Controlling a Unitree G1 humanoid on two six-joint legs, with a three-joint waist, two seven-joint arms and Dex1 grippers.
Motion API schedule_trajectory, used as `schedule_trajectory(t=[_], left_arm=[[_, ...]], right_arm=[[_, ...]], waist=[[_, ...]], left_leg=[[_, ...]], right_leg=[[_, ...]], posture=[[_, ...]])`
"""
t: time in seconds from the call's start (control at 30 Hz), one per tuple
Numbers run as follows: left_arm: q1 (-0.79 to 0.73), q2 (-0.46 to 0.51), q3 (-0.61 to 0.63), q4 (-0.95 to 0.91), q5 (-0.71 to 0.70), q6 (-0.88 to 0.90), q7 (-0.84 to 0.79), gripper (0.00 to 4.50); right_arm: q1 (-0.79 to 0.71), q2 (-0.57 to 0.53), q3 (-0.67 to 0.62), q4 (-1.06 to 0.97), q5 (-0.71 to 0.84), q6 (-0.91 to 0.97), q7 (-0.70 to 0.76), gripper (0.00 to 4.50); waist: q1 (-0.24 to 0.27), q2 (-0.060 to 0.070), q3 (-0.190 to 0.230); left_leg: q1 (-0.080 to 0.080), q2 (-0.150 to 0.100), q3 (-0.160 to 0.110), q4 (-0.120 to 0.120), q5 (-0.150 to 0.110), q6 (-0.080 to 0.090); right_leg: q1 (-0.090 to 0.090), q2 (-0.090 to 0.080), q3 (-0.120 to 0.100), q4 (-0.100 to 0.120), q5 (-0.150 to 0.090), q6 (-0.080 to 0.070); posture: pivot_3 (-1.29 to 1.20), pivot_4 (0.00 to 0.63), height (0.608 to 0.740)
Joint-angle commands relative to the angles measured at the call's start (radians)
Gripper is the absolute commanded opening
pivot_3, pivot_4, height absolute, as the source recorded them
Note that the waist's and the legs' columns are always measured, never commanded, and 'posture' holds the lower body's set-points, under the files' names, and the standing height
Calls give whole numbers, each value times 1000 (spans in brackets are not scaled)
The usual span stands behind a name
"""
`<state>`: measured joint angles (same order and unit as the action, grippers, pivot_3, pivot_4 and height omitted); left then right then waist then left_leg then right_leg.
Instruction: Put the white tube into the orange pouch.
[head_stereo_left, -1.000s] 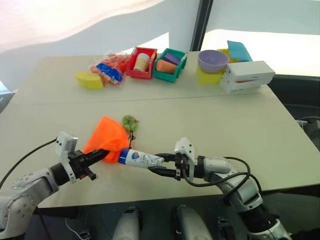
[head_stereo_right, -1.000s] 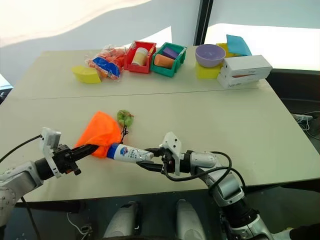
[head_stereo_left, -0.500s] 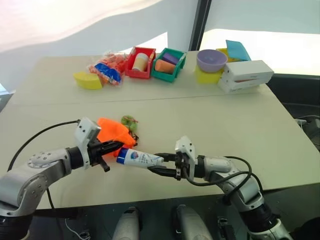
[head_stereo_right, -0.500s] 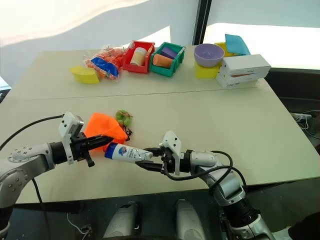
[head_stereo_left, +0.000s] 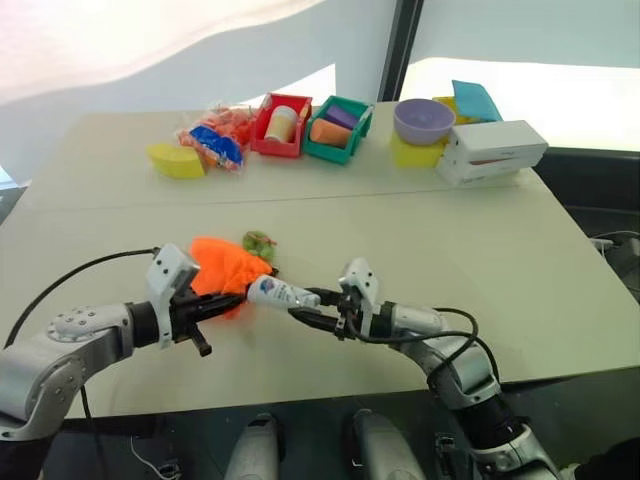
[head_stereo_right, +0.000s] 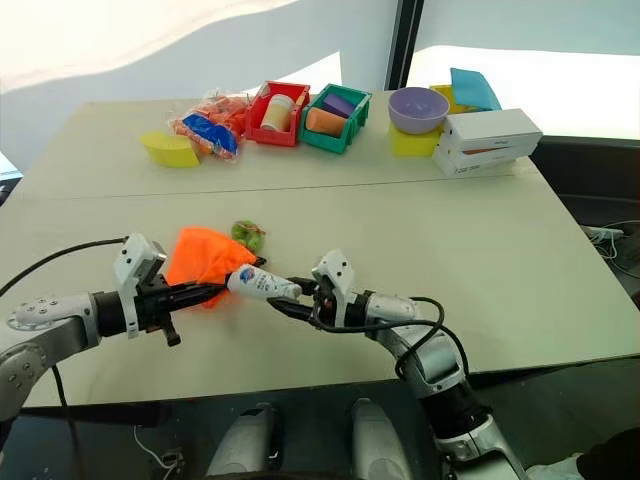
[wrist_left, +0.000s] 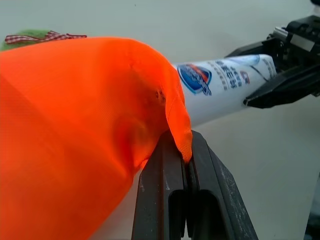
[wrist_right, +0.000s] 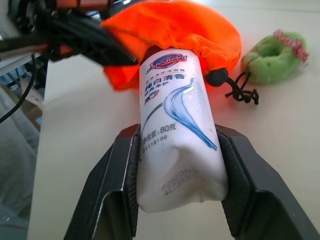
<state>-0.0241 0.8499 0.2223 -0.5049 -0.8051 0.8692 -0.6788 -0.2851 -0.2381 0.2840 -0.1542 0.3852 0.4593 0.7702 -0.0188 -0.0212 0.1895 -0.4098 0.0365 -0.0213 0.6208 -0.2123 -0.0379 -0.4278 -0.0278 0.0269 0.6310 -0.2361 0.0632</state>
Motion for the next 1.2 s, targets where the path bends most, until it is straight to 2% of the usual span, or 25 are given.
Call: schedule_trajectory(t=[0.03, 0.3, 0.5, 0.93, 1.2], left_arm=[[7, 14, 30, -12, 18, -15, -8, 0], [75, 21, 125, 128, 49, -62, -63, 0], [71, 28, 163, 198, 62, -77, -107, 0], [26, -5, 131, 105, 12, -29, -95, 0], [1, -2, 104, 60, -7, 3, -91, 0]], right_arm=[[-3, 10, -11, -29, 5, -28, 0, 1643], [29, -49, 10, -108, 17, -2, 46, 1643], [25, -98, 23, -134, 26, 17, 99, 1643], [-7, -82, 45, -142, 42, 44, 133, 1643], [-50, -11, 42, -52, 0, 16, 82, 1643]], waist=[[1, 0, 0], [-1, 0, 0], [2, 0, 0], [1, 0, 0], [0, 0, 0]], left_leg=[[0, 0, 0, 0, 0, 0], [0, 0, 0, -1, 0, 0], [0, 0, 0, -1, 0, 0], [0, 0, 0, -1, 0, 0], [0, 0, 0, -1, 0, 0]], right_leg=[[0, 0, 0, 0, 0, 0], [-1, 0, 0, 0, 0, 0], [-1, -1, 0, 0, 0, 0], [-1, -1, 0, 0, 1, -2], [-1, 0, 0, 0, 1, -1]], posture=[[0, 150, 740], [0, 150, 740], [0, 150, 740], [0, 150, 740], [0, 150, 740]])
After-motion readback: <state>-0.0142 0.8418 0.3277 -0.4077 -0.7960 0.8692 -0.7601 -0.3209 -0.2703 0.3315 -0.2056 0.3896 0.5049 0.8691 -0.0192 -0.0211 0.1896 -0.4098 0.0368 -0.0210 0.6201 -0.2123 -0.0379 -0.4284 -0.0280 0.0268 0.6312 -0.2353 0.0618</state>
